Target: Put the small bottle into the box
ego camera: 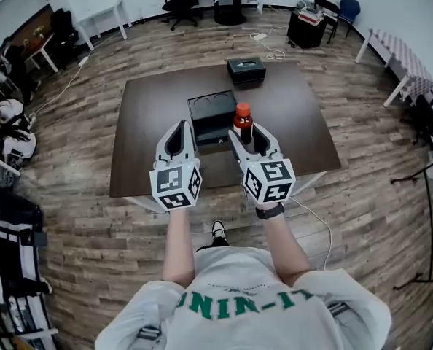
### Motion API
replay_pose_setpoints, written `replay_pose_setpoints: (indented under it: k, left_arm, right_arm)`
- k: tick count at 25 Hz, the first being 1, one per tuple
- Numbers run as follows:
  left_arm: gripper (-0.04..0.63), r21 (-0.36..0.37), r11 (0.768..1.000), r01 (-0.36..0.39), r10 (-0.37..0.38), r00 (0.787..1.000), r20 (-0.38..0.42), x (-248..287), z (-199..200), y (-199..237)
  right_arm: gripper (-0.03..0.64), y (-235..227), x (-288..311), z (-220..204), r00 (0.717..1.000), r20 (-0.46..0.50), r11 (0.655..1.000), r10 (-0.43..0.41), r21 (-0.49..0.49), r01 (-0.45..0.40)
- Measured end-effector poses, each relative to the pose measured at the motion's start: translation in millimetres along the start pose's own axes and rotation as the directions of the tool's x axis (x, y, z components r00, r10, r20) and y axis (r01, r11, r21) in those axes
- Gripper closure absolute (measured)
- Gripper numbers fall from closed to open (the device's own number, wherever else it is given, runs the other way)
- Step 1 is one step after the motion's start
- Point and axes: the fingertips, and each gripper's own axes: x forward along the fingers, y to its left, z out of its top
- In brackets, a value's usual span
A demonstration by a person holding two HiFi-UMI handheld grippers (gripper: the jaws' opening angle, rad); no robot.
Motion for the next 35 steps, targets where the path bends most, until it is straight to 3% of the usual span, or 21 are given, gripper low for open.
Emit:
replay_pose_setpoints:
  k: [9,20,30,35]
  left_arm:
    - [0.591,-0.015,0.999,0.048,-0.049,0.998,-0.042,104,-25,54]
    - [0.591,-0.044,0.996,0.075,-0.080,0.989,-0.121,173,-77,84]
    - [0.591,-0.040,0.998,0.044,-0.050,0.985,-0.164,236,-108,107]
    - [0.591,-0.060,0.998,0.002,-0.014,0.978,-0.209,255,-138,116]
  right_arm:
    - [0.385,-23,114,-7,0.999,-0.037,1.000,-0.020,-0.003,0.020]
    - [0.385,-59,186,-48,0.990,-0.132,0.999,-0.040,-0.021,0.037]
    - [0.385,-100,250,-91,0.950,-0.302,0.982,0.076,-0.144,-0.124]
    - [0.385,-112,271,-115,0.913,-0.376,0.962,0.157,-0.149,-0.227]
